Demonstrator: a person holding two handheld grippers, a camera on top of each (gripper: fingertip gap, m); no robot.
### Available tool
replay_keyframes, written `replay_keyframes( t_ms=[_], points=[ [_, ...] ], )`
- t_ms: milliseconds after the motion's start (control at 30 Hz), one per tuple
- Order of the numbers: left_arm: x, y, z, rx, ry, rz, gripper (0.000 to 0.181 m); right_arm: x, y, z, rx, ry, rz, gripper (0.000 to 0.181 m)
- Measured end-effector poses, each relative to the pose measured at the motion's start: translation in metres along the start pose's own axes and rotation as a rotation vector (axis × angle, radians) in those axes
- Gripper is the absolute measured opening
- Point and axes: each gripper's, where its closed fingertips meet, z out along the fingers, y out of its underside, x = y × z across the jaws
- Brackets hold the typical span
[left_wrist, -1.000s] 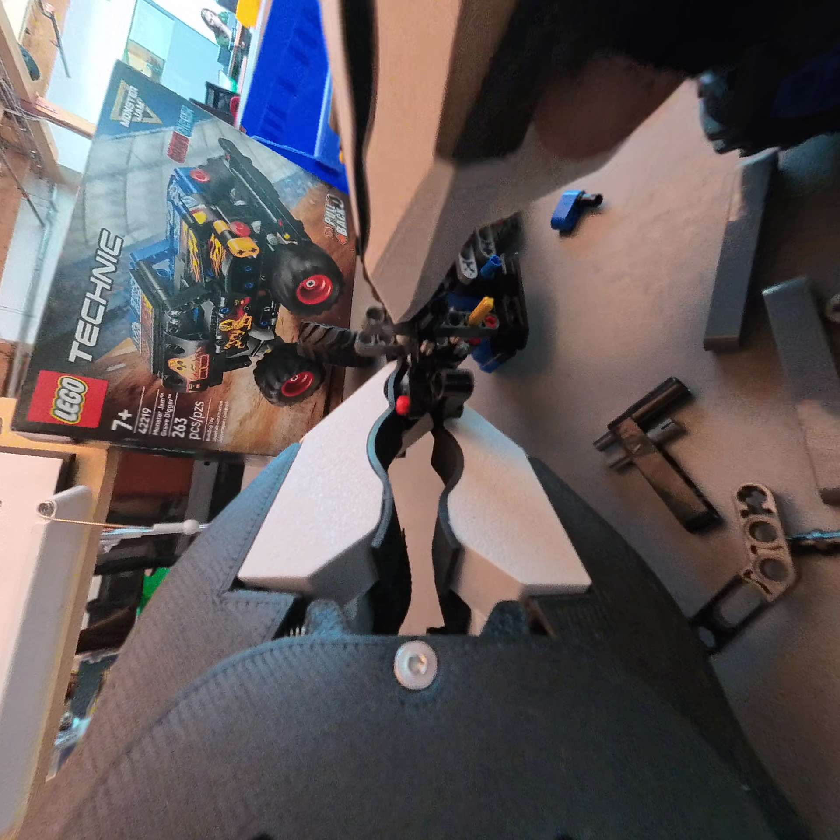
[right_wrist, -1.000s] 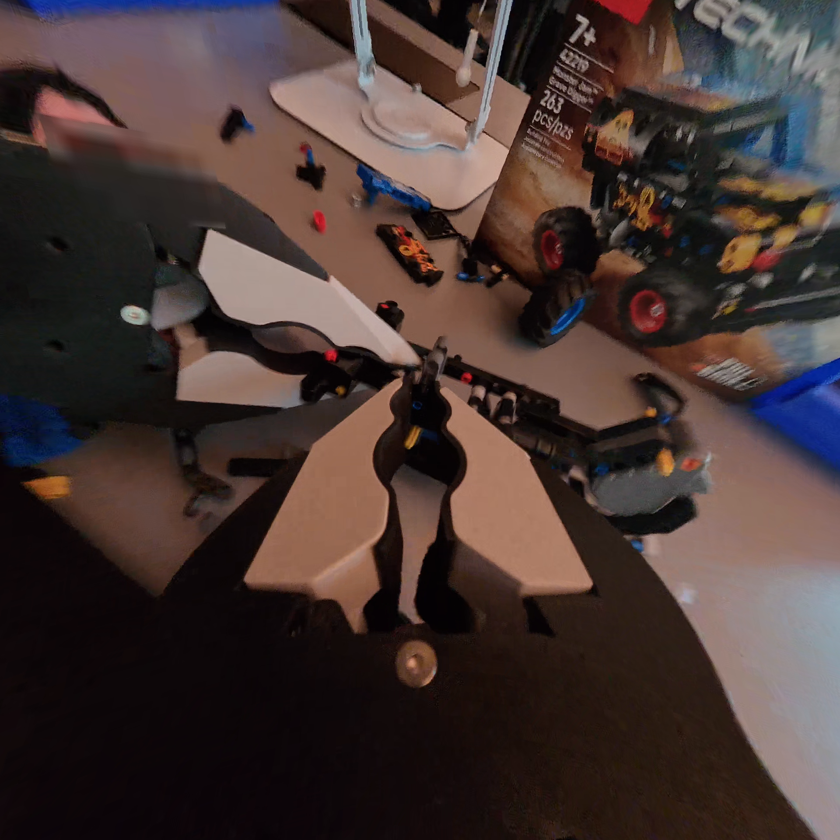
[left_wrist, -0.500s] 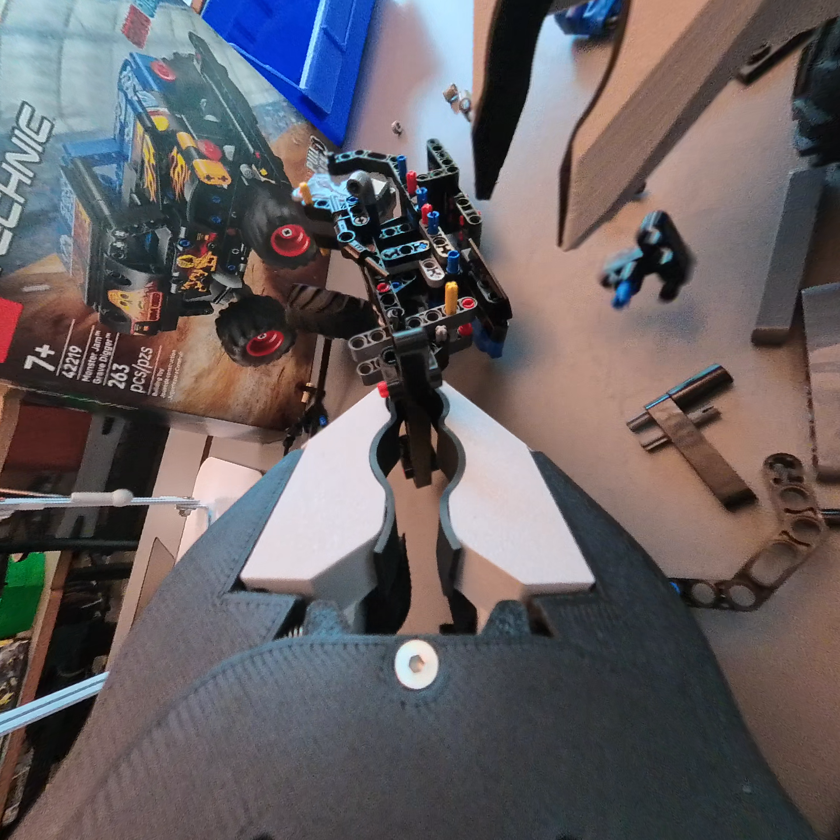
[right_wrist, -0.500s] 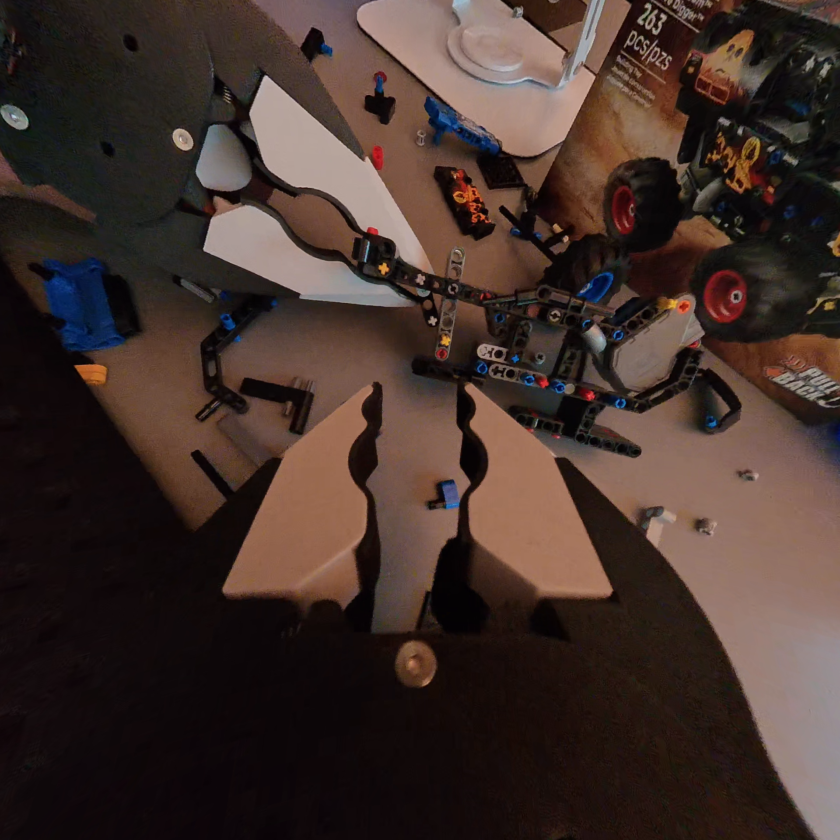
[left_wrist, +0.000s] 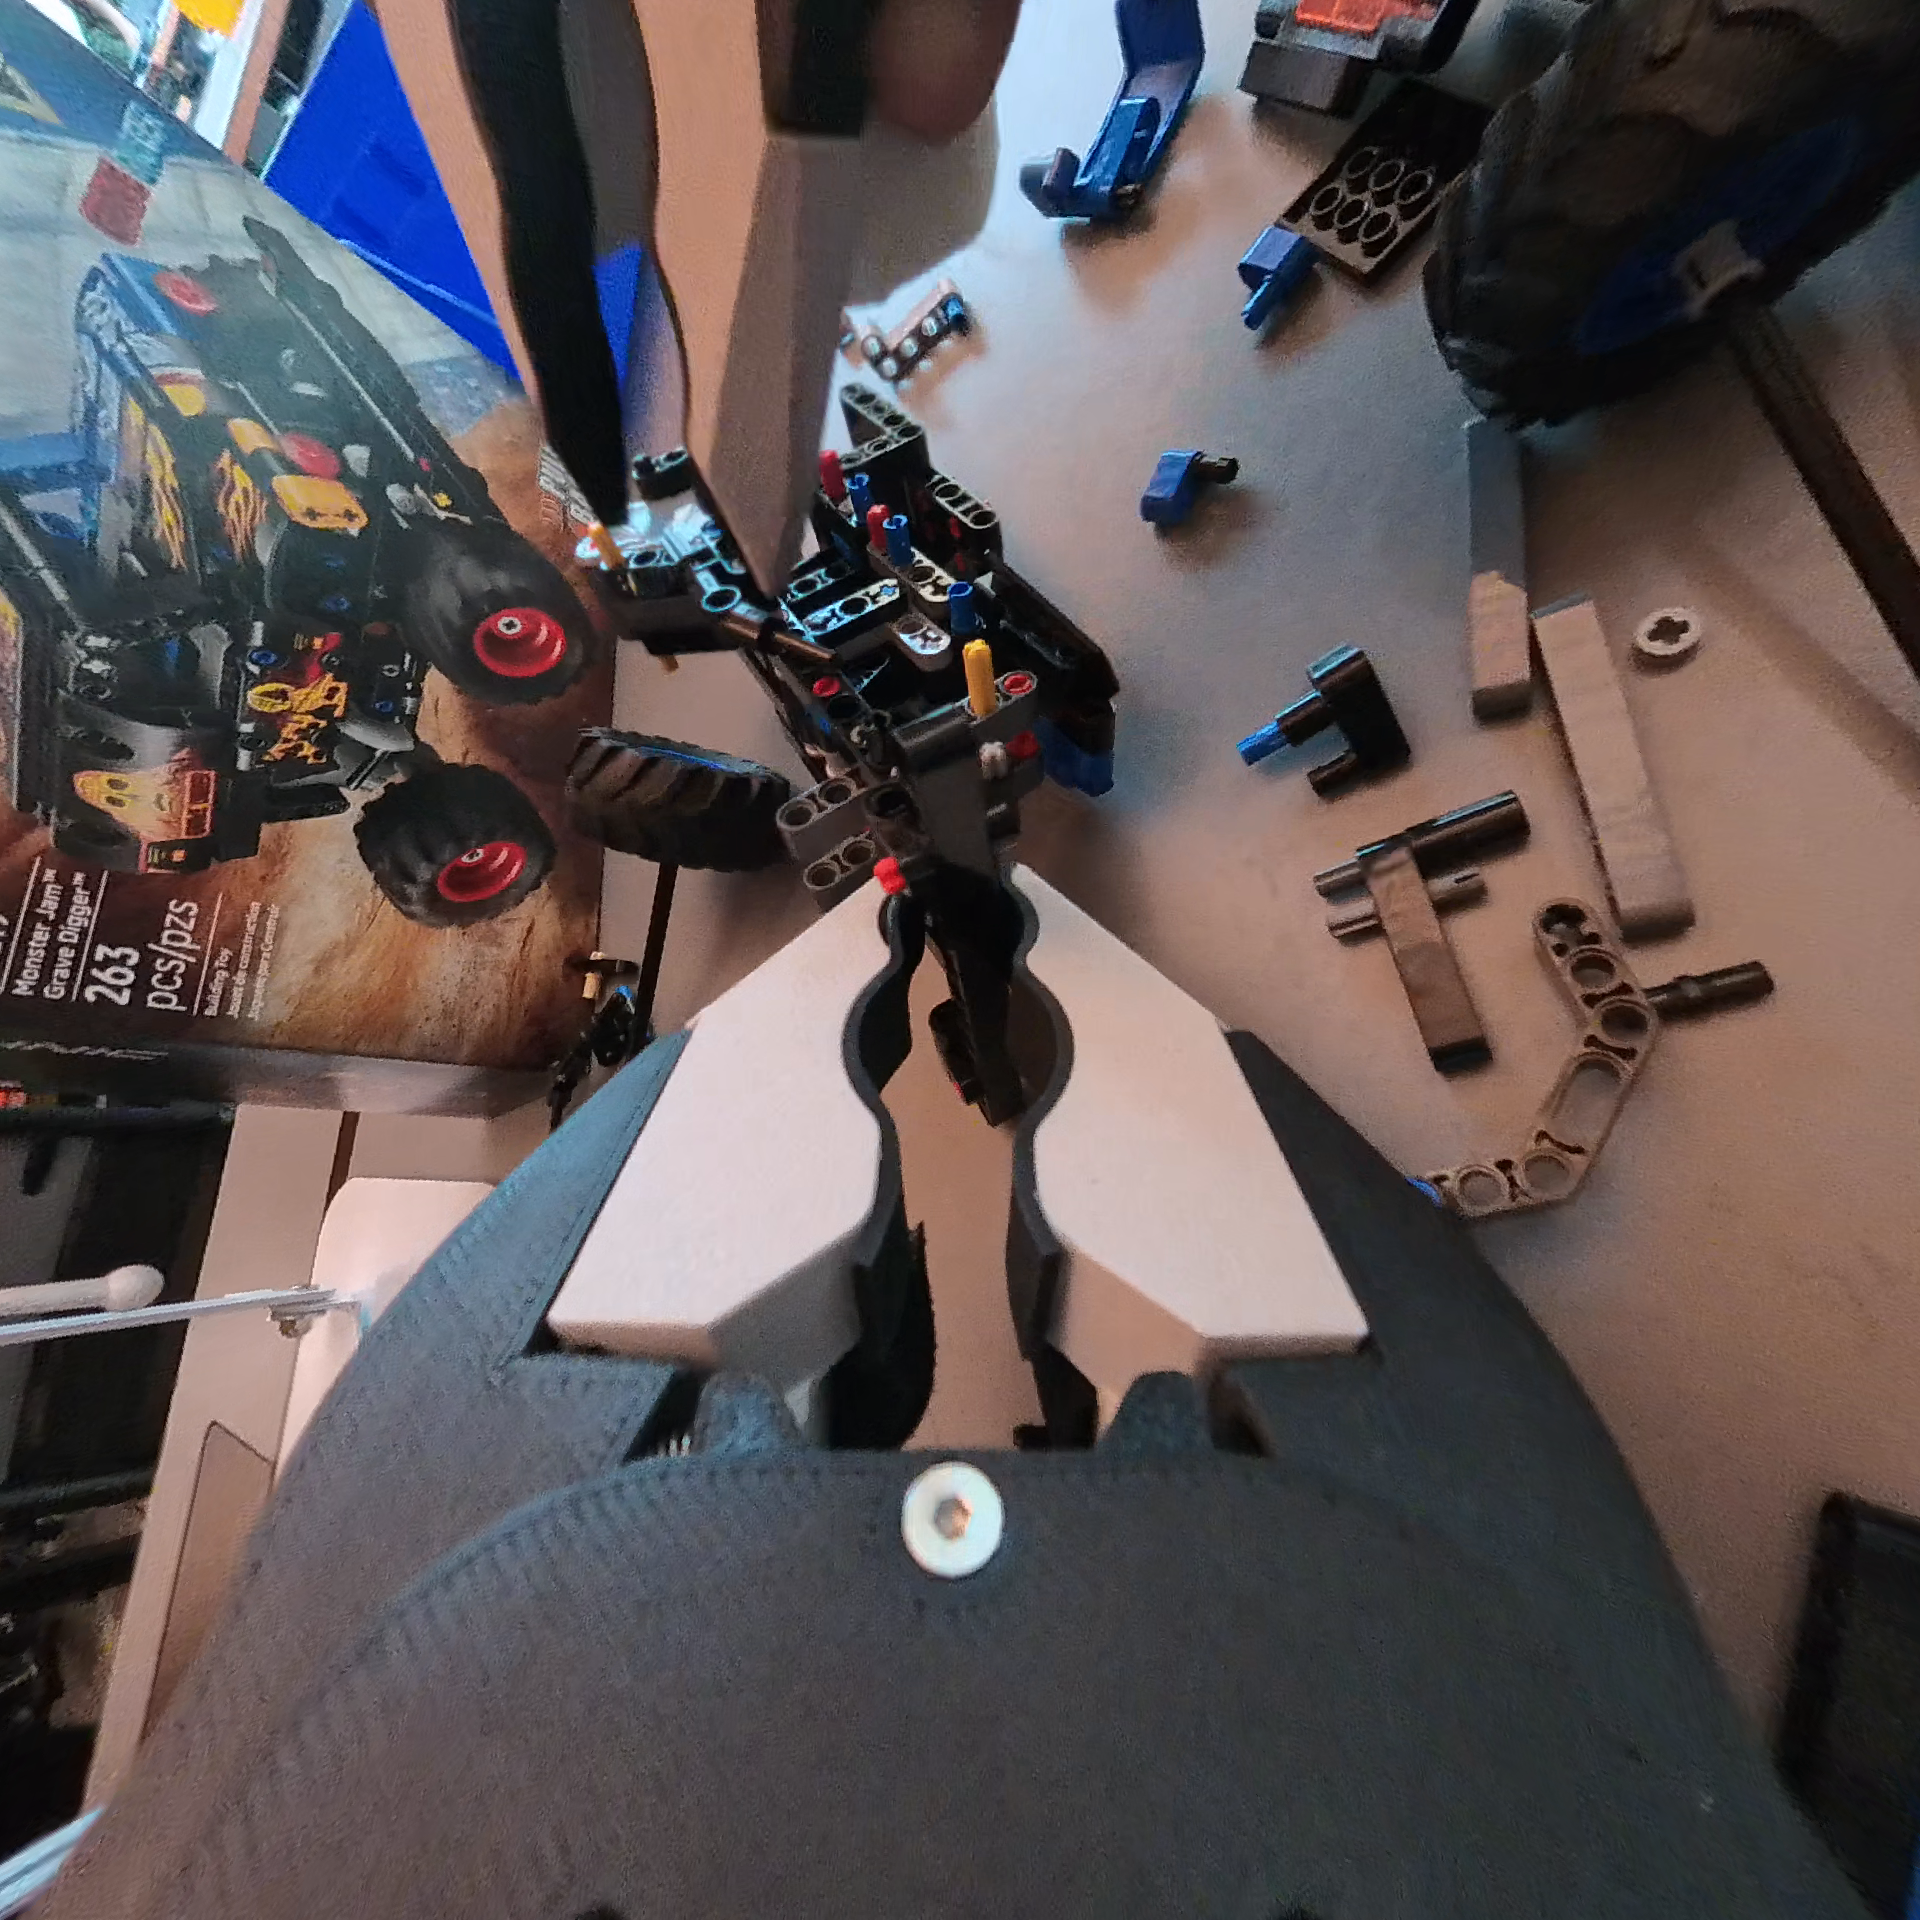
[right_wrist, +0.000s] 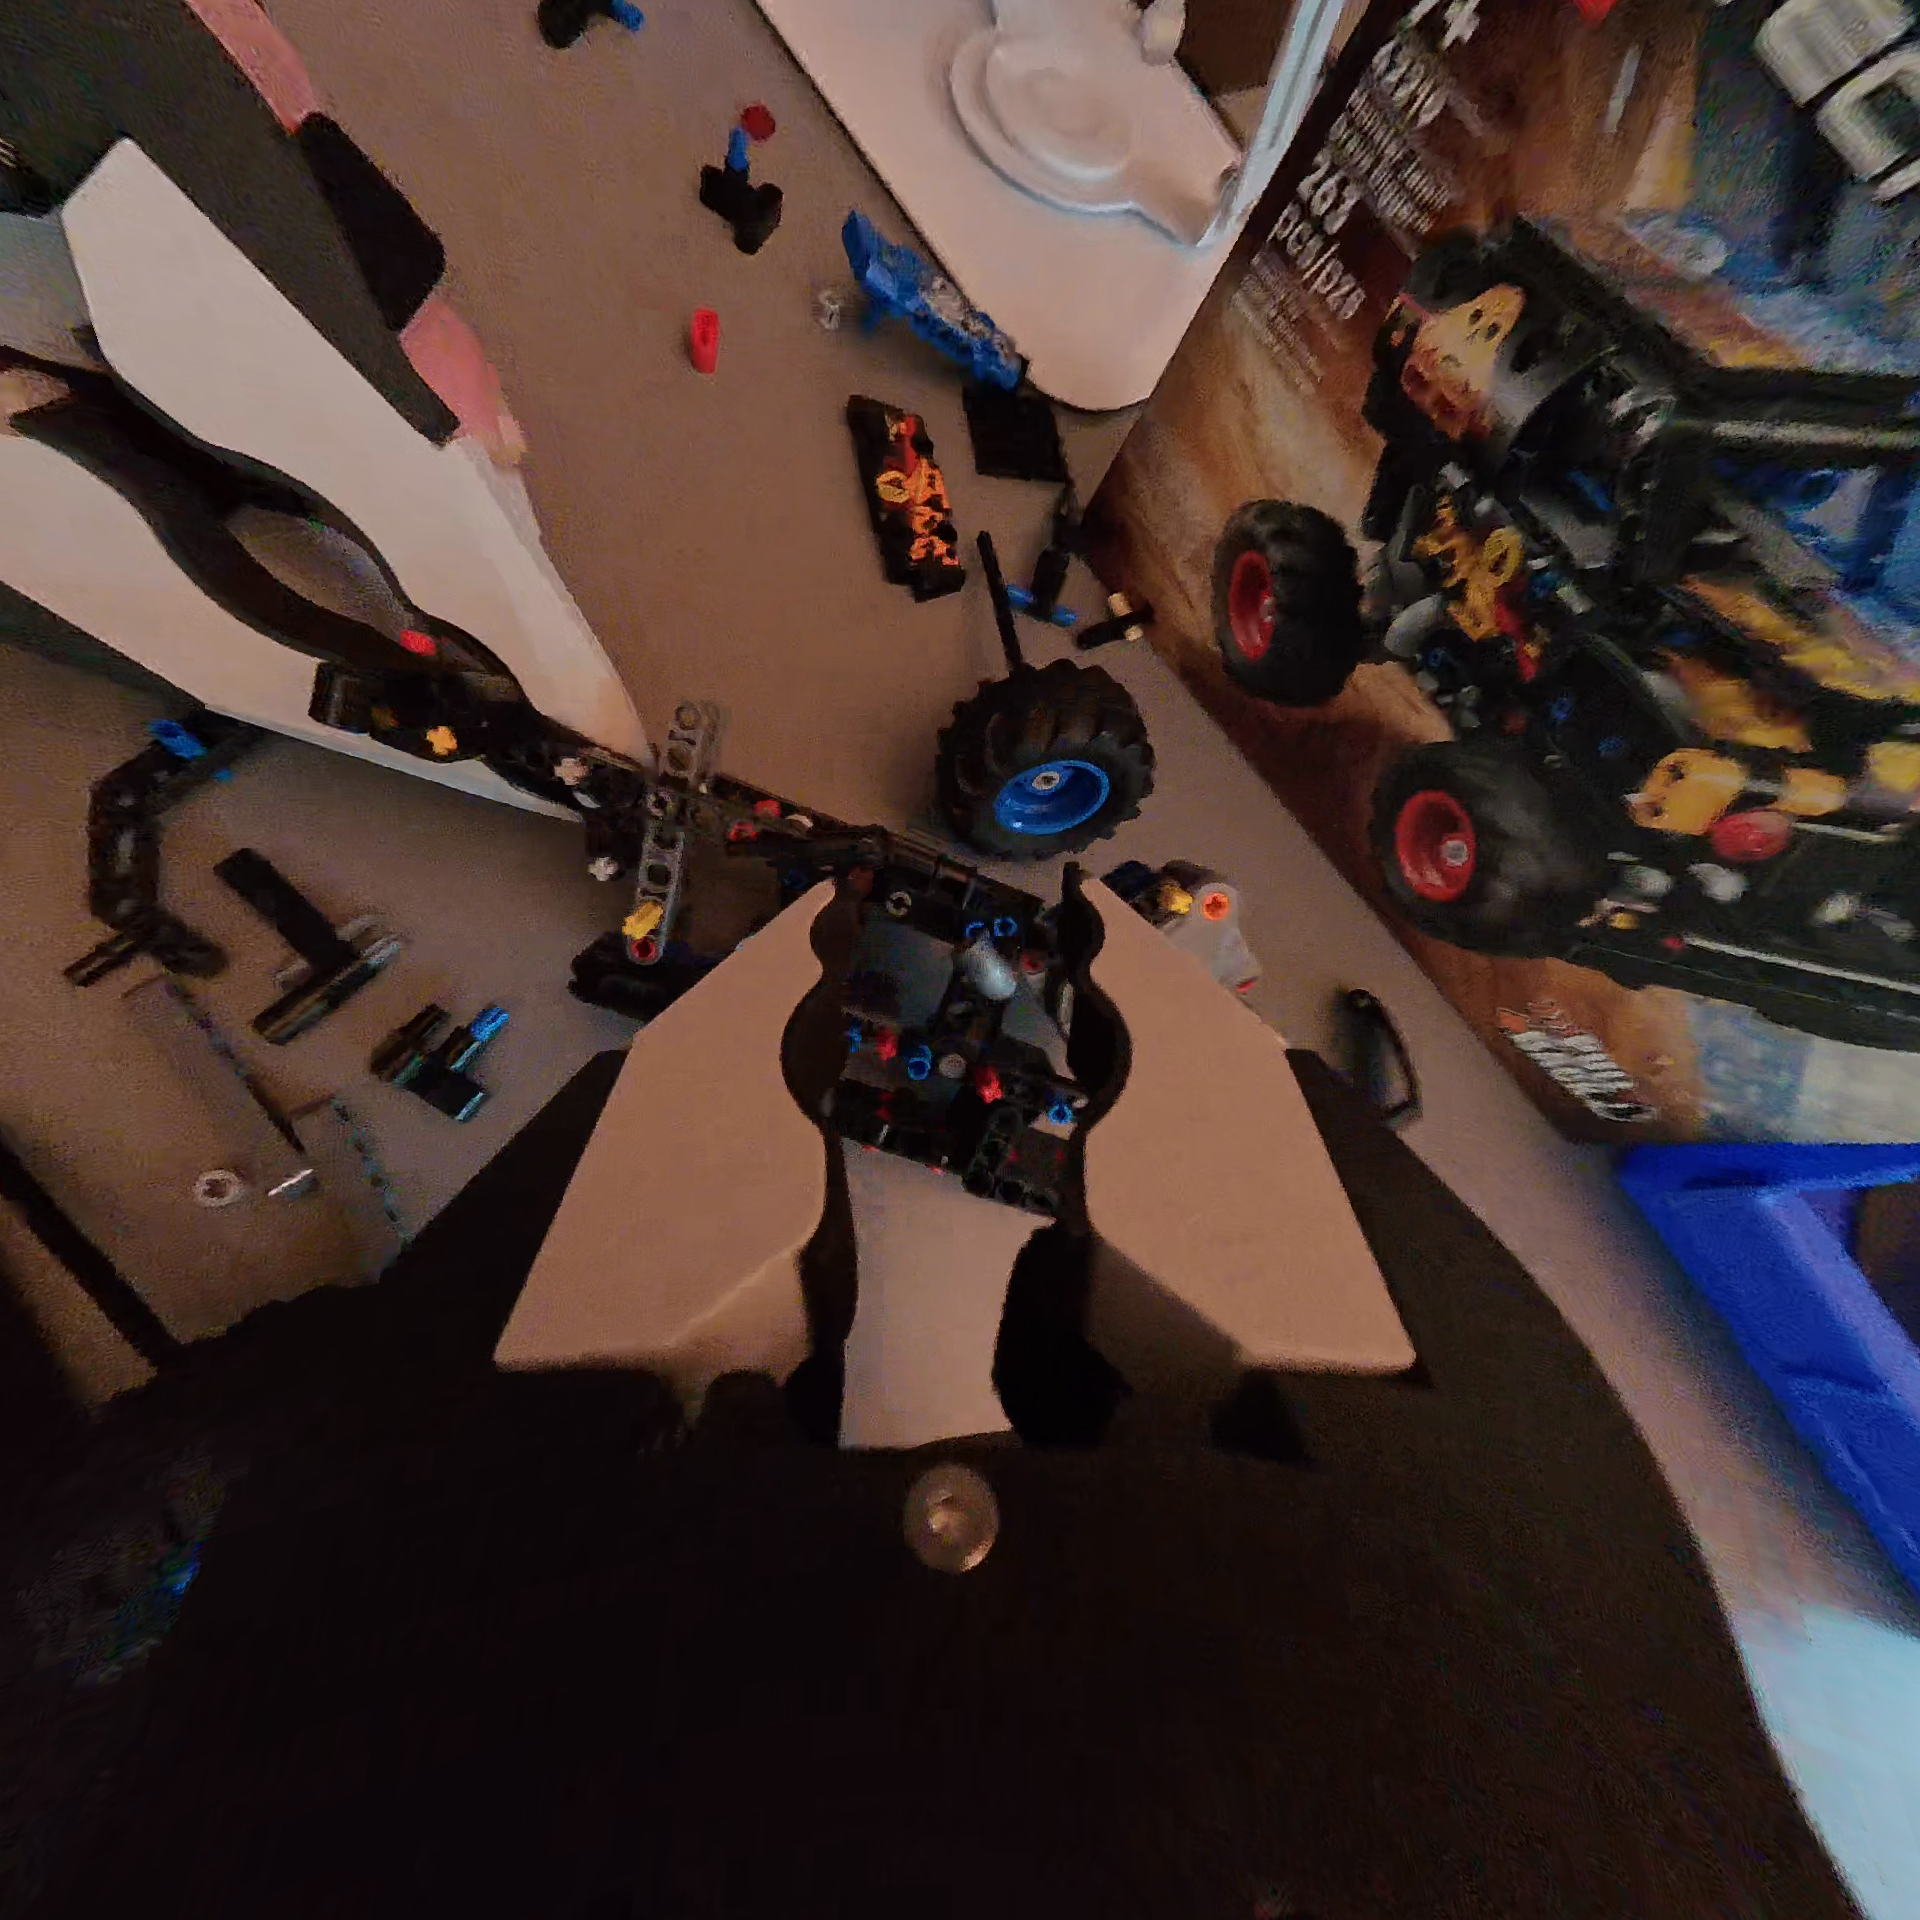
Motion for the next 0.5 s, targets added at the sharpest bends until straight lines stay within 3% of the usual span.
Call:
replay_keyframes(
  t_ms=[67, 200, 333, 500],
  points=[
    [0.002, -0.001, 0.0, -0.001, 0.013, -0.004, 0.011, -0.006, 0.004, 0.008, -0.009, -0.116, 0.083, 0.045],
    [0.013, -0.003, -0.011, 0.039, 0.141, -0.073, 0.017, -0.009, 0.007, 0.01, 0.105, -0.132, 0.143, 0.022],
    [0.012, 0.001, -0.022, 0.061, 0.225, -0.154, 0.021, -0.016, 0.021, 0.014, 0.074, -0.127, 0.096, 0.01],
    [0.01, 0.005, -0.037, 0.053, 0.273, -0.233, 0.054, -0.027, 0.017, 0.014, 0.107, -0.175, 0.067, 0.008]
  ],
)
